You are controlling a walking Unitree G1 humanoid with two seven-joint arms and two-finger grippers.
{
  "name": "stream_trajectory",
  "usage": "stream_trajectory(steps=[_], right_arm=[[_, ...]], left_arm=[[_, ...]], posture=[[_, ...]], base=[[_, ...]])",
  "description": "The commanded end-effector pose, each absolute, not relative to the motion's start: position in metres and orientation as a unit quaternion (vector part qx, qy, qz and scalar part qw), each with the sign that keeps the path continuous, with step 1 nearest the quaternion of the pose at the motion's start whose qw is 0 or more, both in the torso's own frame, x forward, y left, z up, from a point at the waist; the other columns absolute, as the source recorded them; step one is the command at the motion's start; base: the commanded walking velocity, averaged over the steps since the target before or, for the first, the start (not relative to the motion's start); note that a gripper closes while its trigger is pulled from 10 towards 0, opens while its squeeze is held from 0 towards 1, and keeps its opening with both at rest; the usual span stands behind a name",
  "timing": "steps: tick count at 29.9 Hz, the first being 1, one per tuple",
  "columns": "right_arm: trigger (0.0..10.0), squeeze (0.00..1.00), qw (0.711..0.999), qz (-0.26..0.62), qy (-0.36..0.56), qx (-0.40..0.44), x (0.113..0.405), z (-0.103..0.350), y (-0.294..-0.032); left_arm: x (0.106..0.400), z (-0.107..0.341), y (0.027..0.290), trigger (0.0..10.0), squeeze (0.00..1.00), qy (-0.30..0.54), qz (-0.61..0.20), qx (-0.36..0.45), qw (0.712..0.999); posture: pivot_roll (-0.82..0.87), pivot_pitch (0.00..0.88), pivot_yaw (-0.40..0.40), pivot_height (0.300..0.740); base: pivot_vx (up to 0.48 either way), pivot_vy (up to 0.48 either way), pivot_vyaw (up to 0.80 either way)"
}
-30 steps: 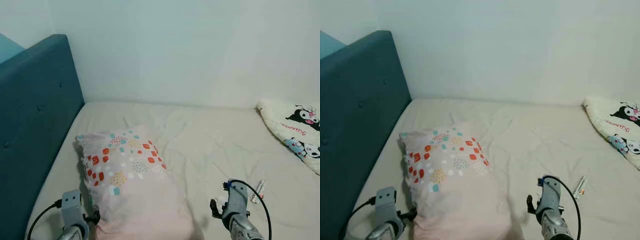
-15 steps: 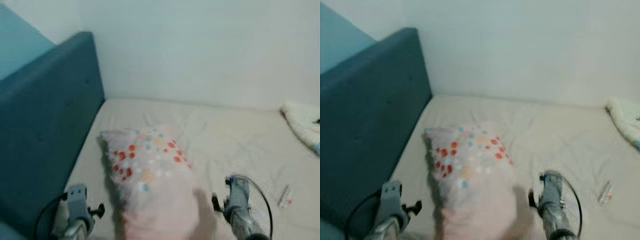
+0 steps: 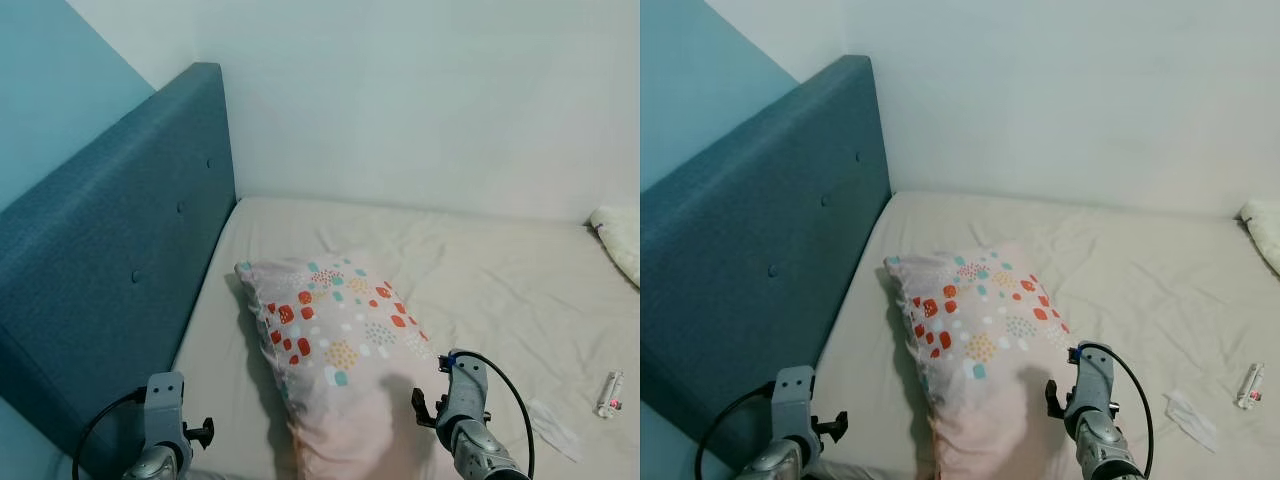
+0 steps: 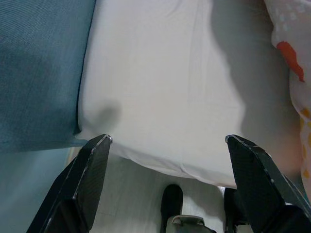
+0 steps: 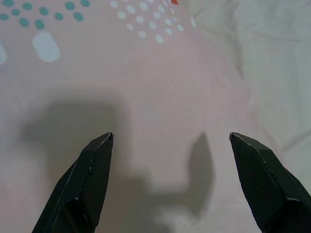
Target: Clean up the room
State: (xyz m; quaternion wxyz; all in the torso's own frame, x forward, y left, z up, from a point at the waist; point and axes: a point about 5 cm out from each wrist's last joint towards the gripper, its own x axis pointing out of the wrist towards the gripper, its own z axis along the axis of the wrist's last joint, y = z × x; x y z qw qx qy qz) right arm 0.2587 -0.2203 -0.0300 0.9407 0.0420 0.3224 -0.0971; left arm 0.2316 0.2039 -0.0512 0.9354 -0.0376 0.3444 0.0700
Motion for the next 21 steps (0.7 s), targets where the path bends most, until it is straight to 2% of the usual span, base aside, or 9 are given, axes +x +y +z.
stream_trajectory(steps=[1, 11, 12, 15, 17, 21], right_arm=[[10.0, 0.0, 0.94, -0.1, 0.324, 0.043, 0.257, -0.031, -0.222], [10.0, 0.0, 0.94, -0.101, 0.323, 0.043, 0.257, -0.031, -0.222], [10.0, 0.0, 0.943, -0.125, 0.304, 0.051, 0.264, -0.022, -0.234], [10.0, 0.0, 0.943, -0.125, 0.304, 0.051, 0.264, -0.022, -0.234], [10.0, 0.0, 0.949, -0.172, 0.257, 0.061, 0.282, 0.003, -0.26], [10.0, 0.0, 0.95, -0.181, 0.245, 0.063, 0.286, 0.01, -0.266]], left_arm=[[0.23, -0.053, 0.2, 10.0, 0.0, 0.35, 0.063, -0.035, 0.934], [0.231, -0.054, 0.191, 10.0, 0.0, 0.348, 0.042, -0.044, 0.935], [0.244, -0.045, 0.179, 10.0, 0.0, 0.319, 0.001, -0.086, 0.944], [0.244, -0.045, 0.179, 10.0, 0.0, 0.319, 0.001, -0.086, 0.944], [0.267, -0.025, 0.159, 10.0, 0.0, 0.262, -0.089, -0.155, 0.948], [0.272, -0.02, 0.154, 10.0, 0.0, 0.249, -0.116, -0.171, 0.946]], posture=[[0.02, 0.012, -0.039, 0.74], [0.02, 0.014, -0.038, 0.74], [0.02, 0.018, -0.037, 0.74], [0.02, 0.018, -0.037, 0.74], [0.01, 0.018, -0.028, 0.73], [0.01, 0.018, -0.028, 0.725]], base=[[0.0, 0.0, 0.0], [0.0, 0.0, 0.0], [0.0, 0.0, 0.0], [0.0, 0.0, 0.0], [0.0, 0.0, 0.0], [0.0, 0.0, 0.0]])
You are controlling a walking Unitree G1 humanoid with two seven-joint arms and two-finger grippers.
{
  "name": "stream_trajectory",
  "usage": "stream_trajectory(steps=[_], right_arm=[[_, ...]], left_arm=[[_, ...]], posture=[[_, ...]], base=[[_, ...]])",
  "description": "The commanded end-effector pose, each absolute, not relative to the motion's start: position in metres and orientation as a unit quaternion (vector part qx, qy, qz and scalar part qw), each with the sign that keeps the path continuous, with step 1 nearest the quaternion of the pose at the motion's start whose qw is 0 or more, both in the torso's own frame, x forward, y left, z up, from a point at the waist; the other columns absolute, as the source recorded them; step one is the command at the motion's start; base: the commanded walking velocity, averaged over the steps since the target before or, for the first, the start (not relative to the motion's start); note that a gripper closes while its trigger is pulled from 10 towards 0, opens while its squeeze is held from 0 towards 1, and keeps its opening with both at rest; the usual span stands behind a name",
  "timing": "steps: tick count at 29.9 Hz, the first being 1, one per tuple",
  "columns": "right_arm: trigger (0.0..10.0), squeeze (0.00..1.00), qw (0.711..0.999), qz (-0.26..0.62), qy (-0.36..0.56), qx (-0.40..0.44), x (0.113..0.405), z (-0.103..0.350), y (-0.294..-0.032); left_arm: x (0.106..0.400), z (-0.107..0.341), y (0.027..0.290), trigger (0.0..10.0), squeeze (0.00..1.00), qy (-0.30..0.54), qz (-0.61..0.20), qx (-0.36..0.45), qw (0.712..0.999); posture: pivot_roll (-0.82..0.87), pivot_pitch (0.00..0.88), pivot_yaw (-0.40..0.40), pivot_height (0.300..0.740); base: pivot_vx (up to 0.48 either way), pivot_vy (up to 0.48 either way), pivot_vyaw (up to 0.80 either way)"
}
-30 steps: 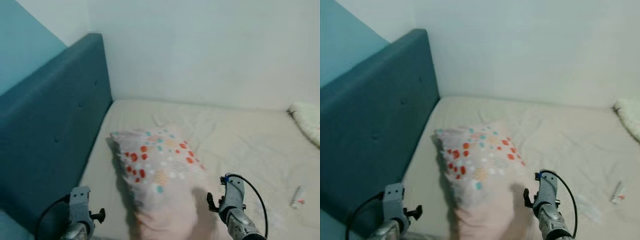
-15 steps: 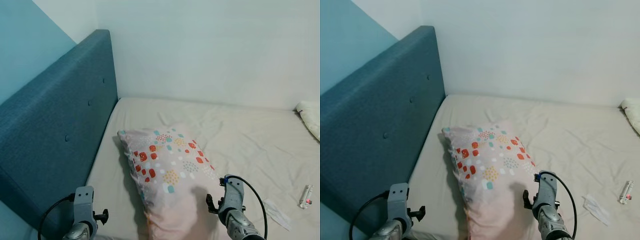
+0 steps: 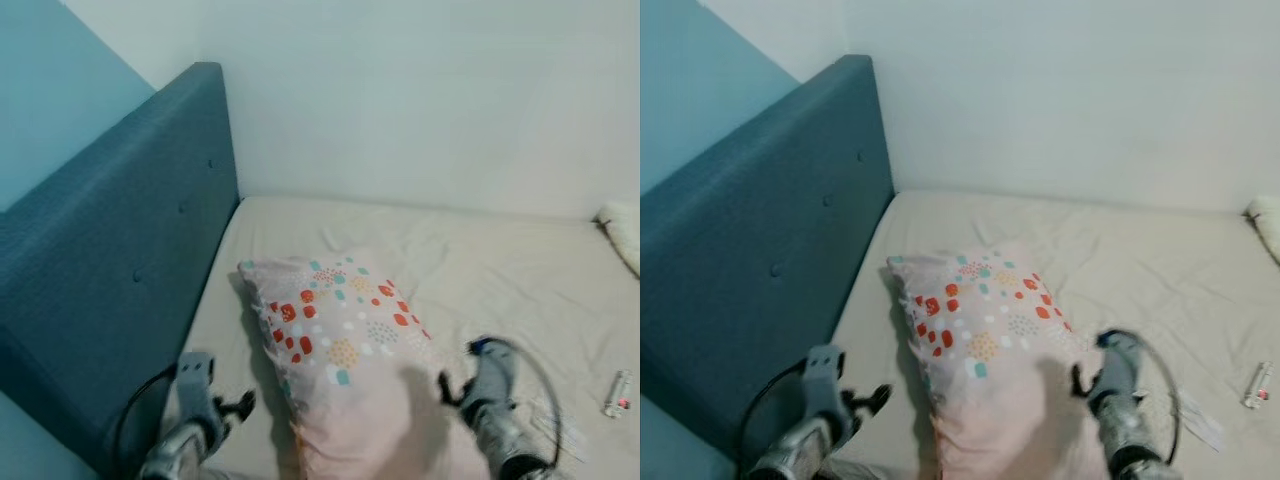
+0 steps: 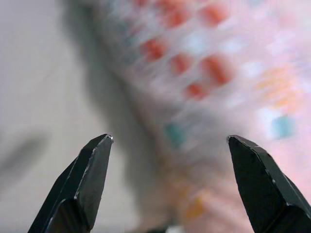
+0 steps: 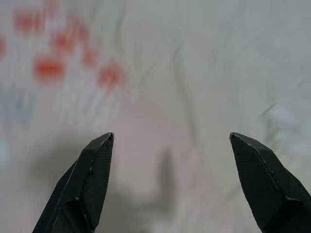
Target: Clean up the room
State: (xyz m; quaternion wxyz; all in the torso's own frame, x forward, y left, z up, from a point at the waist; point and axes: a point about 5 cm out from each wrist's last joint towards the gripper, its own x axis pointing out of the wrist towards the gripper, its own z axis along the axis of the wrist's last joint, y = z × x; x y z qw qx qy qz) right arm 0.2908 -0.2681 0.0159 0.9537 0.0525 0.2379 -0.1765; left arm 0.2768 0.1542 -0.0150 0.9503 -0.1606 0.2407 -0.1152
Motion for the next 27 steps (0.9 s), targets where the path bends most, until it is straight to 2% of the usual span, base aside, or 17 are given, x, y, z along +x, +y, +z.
stream_trajectory(steps=[1, 6, 14, 17, 27], right_arm=[[10.0, 0.0, 0.951, -0.183, 0.241, 0.063, 0.288, 0.012, -0.267], [10.0, 0.0, 0.952, -0.18, 0.24, 0.061, 0.288, 0.013, -0.267], [10.0, 0.0, 0.952, -0.179, 0.24, 0.06, 0.289, 0.014, -0.268], [10.0, 0.0, 0.952, -0.178, 0.241, 0.062, 0.29, 0.014, -0.266], [10.0, 0.0, 0.949, -0.177, 0.255, 0.059, 0.284, 0.007, -0.265]], left_arm=[[0.272, -0.019, 0.149, 10.0, 0.0, 0.251, -0.134, -0.191, 0.939], [0.269, -0.022, 0.138, 10.0, 0.0, 0.266, -0.159, -0.221, 0.925], [0.268, -0.024, 0.126, 10.0, 0.0, 0.277, -0.161, -0.221, 0.921], [0.272, -0.02, 0.115, 10.0, 0.0, 0.272, -0.164, -0.261, 0.911], [0.291, 0.0, 0.106, 10.0, 0.0, 0.229, -0.183, -0.267, 0.918]], posture=[[0.0, 0.015, -0.029, 0.72], [0.0, 0.011, -0.03, 0.7], [0.0, 0.011, -0.03, 0.675], [0.0, 0.011, -0.03, 0.66], [0.0, 0.022, -0.027, 0.63]], base=[[0.0, 0.0, 0.0], [0.0, 0.0, 0.0], [0.0, 0.0, 0.0], [0.0, 0.0, 0.0], [0.0, 0.0, 0.0]])
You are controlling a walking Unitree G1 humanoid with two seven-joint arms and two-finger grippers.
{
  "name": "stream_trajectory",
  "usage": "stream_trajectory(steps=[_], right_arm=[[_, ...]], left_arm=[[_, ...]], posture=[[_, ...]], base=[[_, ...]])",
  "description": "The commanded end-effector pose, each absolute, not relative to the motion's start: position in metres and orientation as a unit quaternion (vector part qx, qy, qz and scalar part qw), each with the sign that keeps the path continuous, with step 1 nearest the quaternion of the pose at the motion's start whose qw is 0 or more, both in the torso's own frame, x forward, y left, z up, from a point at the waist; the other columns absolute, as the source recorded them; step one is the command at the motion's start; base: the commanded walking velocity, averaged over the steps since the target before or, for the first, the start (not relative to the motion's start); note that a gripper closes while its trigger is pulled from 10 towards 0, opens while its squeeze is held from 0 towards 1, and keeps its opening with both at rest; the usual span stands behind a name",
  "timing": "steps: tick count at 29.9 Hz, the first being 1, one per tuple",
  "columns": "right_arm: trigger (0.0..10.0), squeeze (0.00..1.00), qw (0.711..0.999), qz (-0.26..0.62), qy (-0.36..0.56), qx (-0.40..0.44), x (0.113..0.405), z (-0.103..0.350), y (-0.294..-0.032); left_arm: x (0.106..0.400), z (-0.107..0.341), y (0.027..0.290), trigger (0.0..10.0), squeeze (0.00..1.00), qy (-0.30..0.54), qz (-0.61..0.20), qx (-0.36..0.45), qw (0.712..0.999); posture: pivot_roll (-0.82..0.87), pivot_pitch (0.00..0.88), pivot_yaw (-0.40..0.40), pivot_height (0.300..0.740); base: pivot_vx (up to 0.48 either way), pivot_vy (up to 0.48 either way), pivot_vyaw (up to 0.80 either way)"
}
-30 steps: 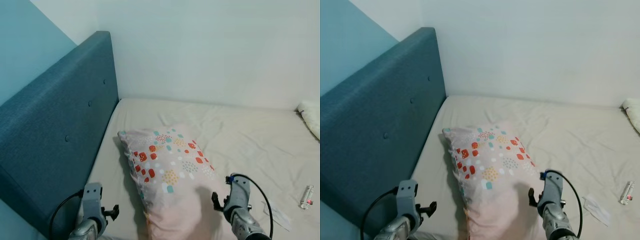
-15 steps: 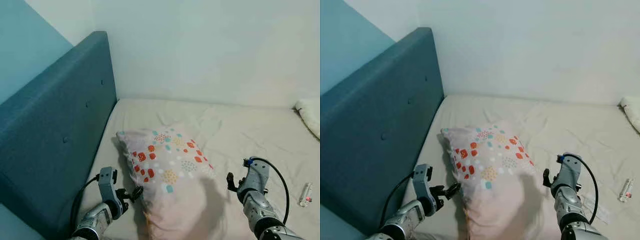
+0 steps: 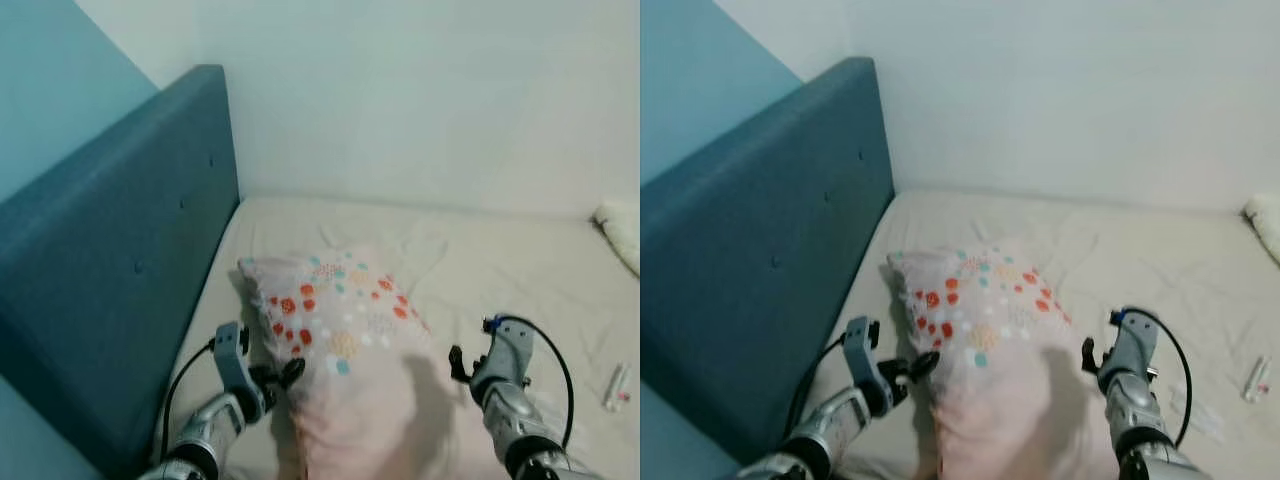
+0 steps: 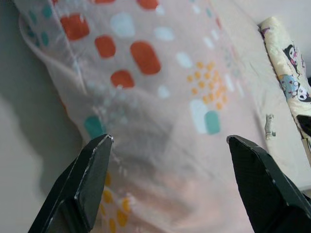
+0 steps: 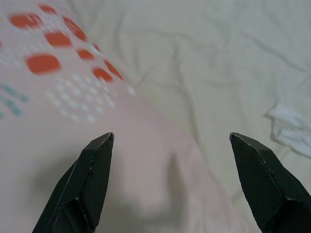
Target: Clean up the room
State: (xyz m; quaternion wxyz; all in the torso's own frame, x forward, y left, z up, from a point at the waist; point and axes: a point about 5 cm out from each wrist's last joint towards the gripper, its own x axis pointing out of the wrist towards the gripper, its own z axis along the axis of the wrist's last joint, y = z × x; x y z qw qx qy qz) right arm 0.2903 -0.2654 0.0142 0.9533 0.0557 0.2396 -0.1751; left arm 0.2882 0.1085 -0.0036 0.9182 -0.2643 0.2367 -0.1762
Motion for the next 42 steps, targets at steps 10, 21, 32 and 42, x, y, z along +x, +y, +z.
stream_trajectory(steps=[10, 21, 32, 42], right_arm=[[10.0, 0.0, 0.946, -0.185, 0.26, 0.058, 0.277, 0.003, -0.27], [10.0, 0.0, 0.948, -0.184, 0.25, 0.062, 0.282, 0.007, -0.269], [10.0, 0.0, 0.956, -0.184, 0.216, 0.069, 0.287, 0.016, -0.272], [10.0, 0.0, 0.976, -0.203, 0.029, 0.079, 0.32, 0.092, -0.308]], left_arm=[[0.314, 0.026, 0.102, 10.0, 0.0, 0.178, -0.179, -0.243, 0.937], [0.333, 0.05, 0.085, 10.0, 0.0, 0.154, -0.167, -0.281, 0.932], [0.318, 0.047, 0.036, 10.0, 0.0, 0.21, -0.287, -0.254, 0.9], [0.323, 0.051, 0.034, 10.0, 0.0, 0.219, -0.255, -0.217, 0.917]], posture=[[-0.01, 0.025, -0.019, 0.6], [-0.02, 0.03, -0.016, 0.56], [-0.02, 0.034, -0.013, 0.54], [-0.02, 0.038, -0.013, 0.54]], base=[[0.0, 0.0, 0.0], [0.0, 0.0, 0.0], [0.0, 0.0, 0.0], [0.0, 0.0, 0.0]])
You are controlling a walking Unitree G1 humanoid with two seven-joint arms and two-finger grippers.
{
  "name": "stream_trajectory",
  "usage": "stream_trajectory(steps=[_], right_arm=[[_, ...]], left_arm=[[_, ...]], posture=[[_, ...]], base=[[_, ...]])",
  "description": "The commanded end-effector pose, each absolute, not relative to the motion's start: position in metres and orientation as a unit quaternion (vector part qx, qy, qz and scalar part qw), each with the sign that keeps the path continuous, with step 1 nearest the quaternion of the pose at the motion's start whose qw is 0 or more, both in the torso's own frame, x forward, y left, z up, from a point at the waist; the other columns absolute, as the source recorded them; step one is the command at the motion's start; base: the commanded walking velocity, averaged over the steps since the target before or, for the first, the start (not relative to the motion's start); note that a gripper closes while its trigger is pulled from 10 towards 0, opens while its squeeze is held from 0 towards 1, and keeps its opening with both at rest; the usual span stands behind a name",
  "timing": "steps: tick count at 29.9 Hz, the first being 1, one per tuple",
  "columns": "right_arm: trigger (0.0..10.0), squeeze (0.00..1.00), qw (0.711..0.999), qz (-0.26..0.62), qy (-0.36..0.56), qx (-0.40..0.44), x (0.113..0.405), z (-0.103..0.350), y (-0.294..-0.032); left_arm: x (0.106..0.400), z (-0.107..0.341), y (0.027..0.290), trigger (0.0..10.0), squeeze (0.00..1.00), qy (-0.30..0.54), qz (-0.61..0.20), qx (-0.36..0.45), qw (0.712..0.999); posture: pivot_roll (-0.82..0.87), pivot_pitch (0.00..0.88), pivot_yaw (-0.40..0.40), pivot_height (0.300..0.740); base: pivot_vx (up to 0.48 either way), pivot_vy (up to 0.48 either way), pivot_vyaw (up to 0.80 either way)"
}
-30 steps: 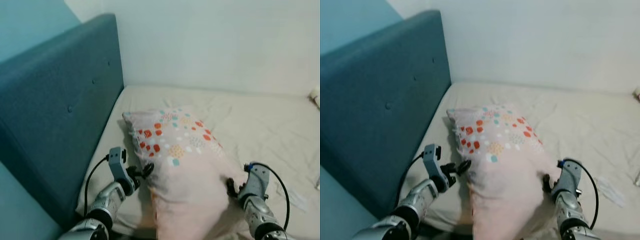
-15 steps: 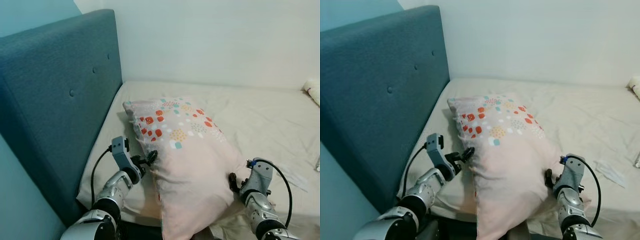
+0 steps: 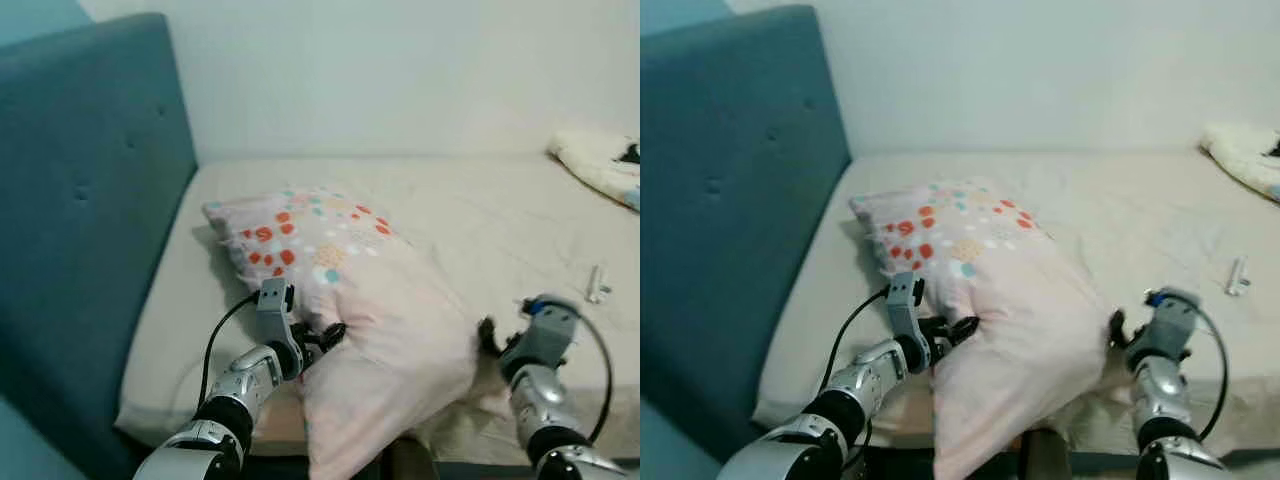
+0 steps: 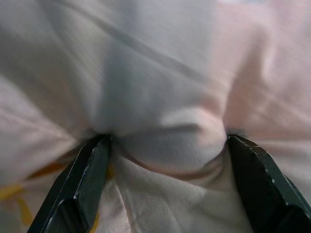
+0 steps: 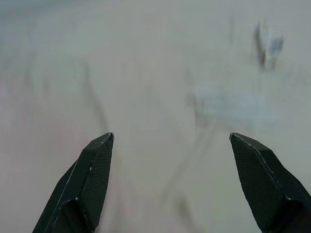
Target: Clean up the room
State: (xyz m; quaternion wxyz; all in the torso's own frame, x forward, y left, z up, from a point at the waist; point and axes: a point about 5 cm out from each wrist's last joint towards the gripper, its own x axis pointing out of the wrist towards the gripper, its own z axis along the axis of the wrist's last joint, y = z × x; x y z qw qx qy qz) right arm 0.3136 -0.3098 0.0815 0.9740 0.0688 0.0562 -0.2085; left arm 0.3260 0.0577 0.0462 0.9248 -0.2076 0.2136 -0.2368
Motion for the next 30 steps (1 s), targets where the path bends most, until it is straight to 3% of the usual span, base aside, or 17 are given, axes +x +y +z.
stream_trajectory(steps=[1, 7, 11, 13, 14, 16, 18, 19, 20, 26, 30], right_arm=[[10.0, 0.0, 0.976, -0.203, 0.029, 0.079, 0.32, 0.092, -0.308], [10.0, 0.0, 0.975, -0.203, -0.032, 0.081, 0.327, 0.124, -0.324], [10.0, 0.0, 0.974, -0.205, -0.044, 0.084, 0.328, 0.13, -0.327], [10.0, 0.0, 0.974, -0.206, -0.047, 0.086, 0.328, 0.132, -0.328], [10.0, 0.0, 0.974, -0.203, -0.046, 0.088, 0.328, 0.131, -0.327], [10.0, 0.0, 0.974, -0.203, -0.046, 0.088, 0.328, 0.131, -0.327], [10.0, 0.0, 0.976, -0.193, -0.035, 0.091, 0.328, 0.125, -0.322], [10.0, 0.0, 0.976, -0.193, -0.035, 0.091, 0.328, 0.125, -0.322], [10.0, 0.0, 0.977, -0.189, -0.029, 0.092, 0.328, 0.121, -0.319], [10.0, 0.0, 0.978, -0.185, -0.02, 0.095, 0.328, 0.117, -0.316], [10.0, 0.0, 0.978, -0.186, -0.021, 0.097, 0.328, 0.118, -0.317]], left_arm=[[0.323, 0.051, 0.034, 10.0, 0.0, 0.219, -0.255, -0.217, 0.917], [0.329, 0.052, 0.043, 10.0, 0.0, 0.217, -0.214, -0.208, 0.929], [0.329, 0.057, 0.038, 10.0, 0.0, 0.212, -0.226, -0.257, 0.916], [0.33, 0.062, 0.034, 10.0, 0.0, 0.201, -0.239, -0.291, 0.904], [0.332, 0.074, 0.028, 10.0, 0.0, 0.179, -0.264, -0.346, 0.882], [0.332, 0.074, 0.028, 10.0, 0.0, 0.179, -0.264, -0.346, 0.882], [0.333, 0.095, 0.02, 10.0, 0.0, 0.14, -0.321, -0.423, 0.835], [0.333, 0.095, 0.02, 10.0, 0.0, 0.14, -0.321, -0.423, 0.835], [0.33, 0.102, 0.016, 10.0, 0.0, 0.13, -0.349, -0.445, 0.814], [0.315, 0.101, -0.001, 10.0, 0.0, 0.165, -0.413, -0.455, 0.772], [0.306, 0.094, -0.007, 10.0, 0.0, 0.186, -0.429, -0.42, 0.778]], posture=[[-0.02, 0.038, -0.013, 0.54], [-0.04, 0.043, -0.014, 0.54], [-0.04, 0.045, -0.013, 0.54], [-0.04, 0.044, -0.012, 0.54], [-0.04, 0.044, -0.013, 0.54], [-0.04, 0.044, -0.013, 0.54], [-0.04, 0.043, -0.012, 0.54], [-0.04, 0.043, -0.012, 0.54], [-0.04, 0.042, -0.012, 0.54], [-0.04, 0.044, -0.009, 0.54], [-0.04, 0.05, -0.008, 0.54]], base=[[0.0, 0.0, 0.0], [0.0, 0.0, 0.0], [0.0, 0.0, 0.0], [0.0, 0.0, 0.0], [0.0, 0.0, 0.0], [0.0, 0.0, 0.0], [0.0, 0.0, 0.0], [0.0, 0.0, 0.0], [0.0, 0.0, 0.0], [0.0, 0.0, 0.0], [0.0, 0.0, 0.0]])
